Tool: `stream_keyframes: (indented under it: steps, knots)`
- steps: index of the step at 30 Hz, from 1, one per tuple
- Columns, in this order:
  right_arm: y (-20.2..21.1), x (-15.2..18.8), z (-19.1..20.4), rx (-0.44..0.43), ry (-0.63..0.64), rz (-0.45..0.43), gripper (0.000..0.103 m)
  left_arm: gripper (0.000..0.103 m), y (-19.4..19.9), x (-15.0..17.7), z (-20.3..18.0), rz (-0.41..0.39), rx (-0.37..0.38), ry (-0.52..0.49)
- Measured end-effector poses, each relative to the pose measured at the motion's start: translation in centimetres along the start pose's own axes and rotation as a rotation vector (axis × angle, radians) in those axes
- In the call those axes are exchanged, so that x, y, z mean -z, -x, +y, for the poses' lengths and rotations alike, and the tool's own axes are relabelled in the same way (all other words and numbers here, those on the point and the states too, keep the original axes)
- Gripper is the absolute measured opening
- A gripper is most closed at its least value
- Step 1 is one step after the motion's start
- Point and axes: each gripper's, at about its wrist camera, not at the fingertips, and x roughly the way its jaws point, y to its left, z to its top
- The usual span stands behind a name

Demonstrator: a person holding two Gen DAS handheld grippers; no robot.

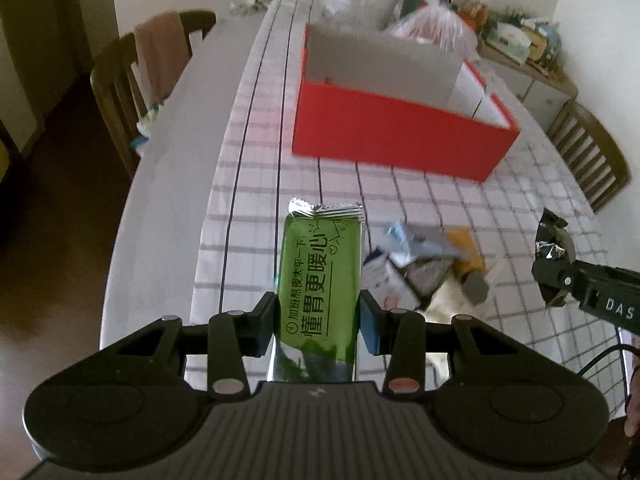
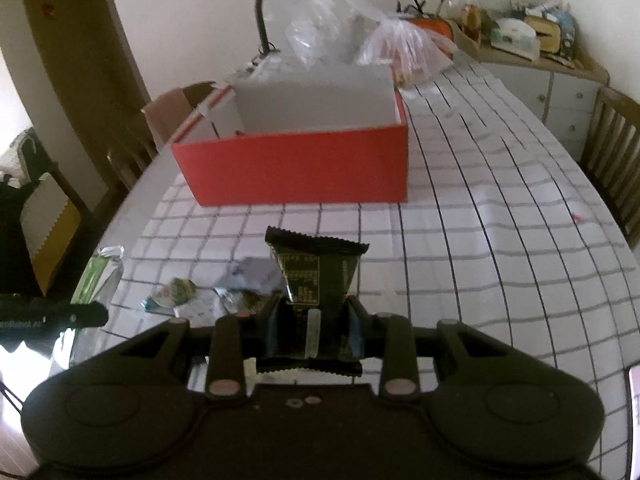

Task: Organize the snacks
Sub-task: 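Carry both packets into the red box and release them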

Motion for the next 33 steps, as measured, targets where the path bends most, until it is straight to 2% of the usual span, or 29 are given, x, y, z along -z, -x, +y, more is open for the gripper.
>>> stream_keyframes:
  steps: [7, 16, 26, 33]
  knots:
    - [1.5, -3.0, 0.6, -0.029, 0.043, -0.063, 0.032, 0.042, 1.7, -3.2, -1.2, -0.065, 0.006, -0.023]
    - [1.5, -7.4, 1.0, -0.022, 0.107, -0.124, 0.032, 0.042, 2.3, -7.8, -3.1, -0.138, 0.000, -0.063]
    - [-0.8, -12.3, 0.0, 0.001, 0.124, -0.147, 0.032, 0.042, 0.4, -13.2, -5.1, -0.165, -0.030, -0.092]
    - [-3.4, -15.5, -1.0, 0.021, 0.137, -0.142, 0.032, 0.042, -2.2, -16.9, -5.8, -0.155, -0.059, -0.098]
